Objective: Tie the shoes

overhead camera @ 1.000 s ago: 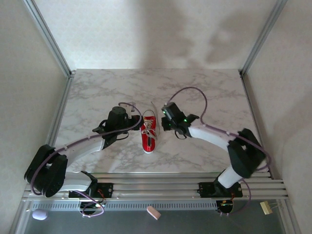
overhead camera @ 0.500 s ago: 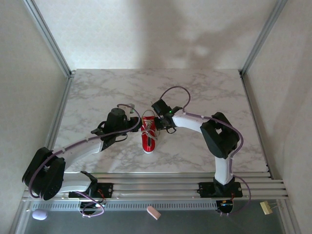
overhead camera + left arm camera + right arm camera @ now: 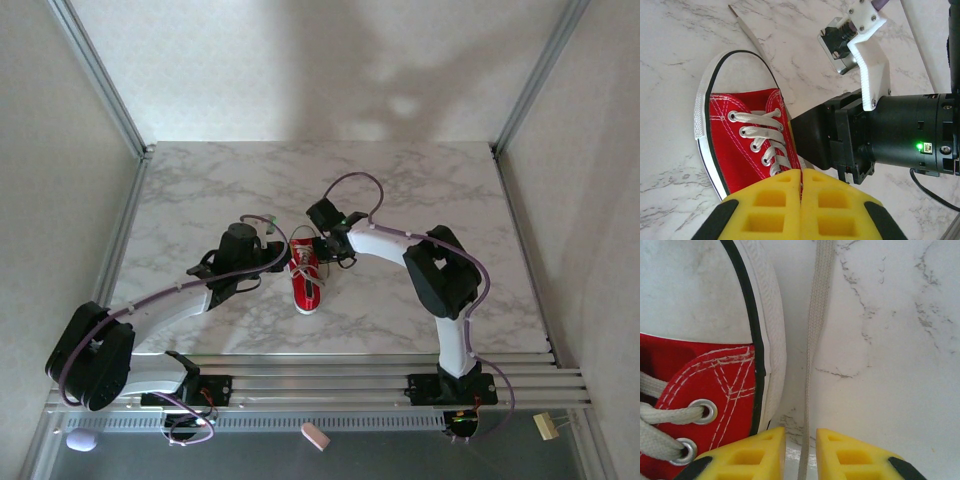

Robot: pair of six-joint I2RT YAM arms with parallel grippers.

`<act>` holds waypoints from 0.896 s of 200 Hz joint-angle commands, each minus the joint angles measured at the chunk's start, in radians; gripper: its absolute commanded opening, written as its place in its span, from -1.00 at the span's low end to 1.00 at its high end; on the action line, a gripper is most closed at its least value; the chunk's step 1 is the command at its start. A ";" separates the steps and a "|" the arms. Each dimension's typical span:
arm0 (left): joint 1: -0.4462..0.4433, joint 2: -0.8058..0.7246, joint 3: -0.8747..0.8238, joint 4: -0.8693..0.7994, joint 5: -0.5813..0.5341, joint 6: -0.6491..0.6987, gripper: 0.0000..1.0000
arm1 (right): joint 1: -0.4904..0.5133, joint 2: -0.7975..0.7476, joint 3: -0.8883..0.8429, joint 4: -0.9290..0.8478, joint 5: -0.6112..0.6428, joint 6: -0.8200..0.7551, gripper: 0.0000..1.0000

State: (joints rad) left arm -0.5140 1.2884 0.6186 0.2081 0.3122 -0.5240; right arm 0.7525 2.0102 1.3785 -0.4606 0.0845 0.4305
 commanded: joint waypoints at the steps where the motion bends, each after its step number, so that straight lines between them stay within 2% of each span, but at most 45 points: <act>1: 0.008 -0.016 -0.019 0.005 -0.022 0.004 -1.00 | -0.001 0.074 -0.003 0.002 0.013 -0.008 -0.51; 106: 0.007 -0.034 -0.023 -0.007 -0.053 -0.010 -1.00 | -0.001 0.059 -0.118 0.061 0.024 0.013 -0.56; 161: 0.008 -0.040 -0.031 -0.009 -0.065 -0.007 -1.00 | -0.001 0.008 -0.148 0.074 0.035 0.019 -0.97; 179: 0.009 -0.046 -0.036 -0.006 -0.071 -0.005 -1.00 | -0.001 -0.050 -0.172 0.096 0.041 0.026 -1.00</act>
State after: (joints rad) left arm -0.5140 1.2713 0.5983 0.2047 0.2668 -0.5247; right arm 0.7525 1.9823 1.2694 -0.3283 0.1089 0.4423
